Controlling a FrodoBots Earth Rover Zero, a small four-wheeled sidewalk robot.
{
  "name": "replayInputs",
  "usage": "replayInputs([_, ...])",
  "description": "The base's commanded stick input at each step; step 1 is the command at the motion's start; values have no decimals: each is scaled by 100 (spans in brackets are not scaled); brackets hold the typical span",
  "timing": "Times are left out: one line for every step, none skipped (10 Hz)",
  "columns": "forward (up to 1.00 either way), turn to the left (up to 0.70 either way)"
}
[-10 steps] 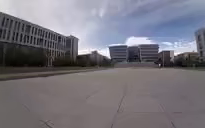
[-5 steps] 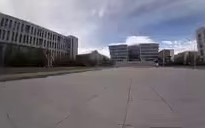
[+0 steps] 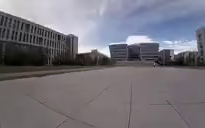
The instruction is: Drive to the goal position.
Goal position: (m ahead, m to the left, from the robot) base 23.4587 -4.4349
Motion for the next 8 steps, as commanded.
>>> replayInputs([1,0])
replayInputs([4,0])
replayInputs([4,0])
replayInputs([4,0])
replayInputs([4,0])
replayInputs([4,0])
replayInputs([4,0])
replayInputs([4,0])
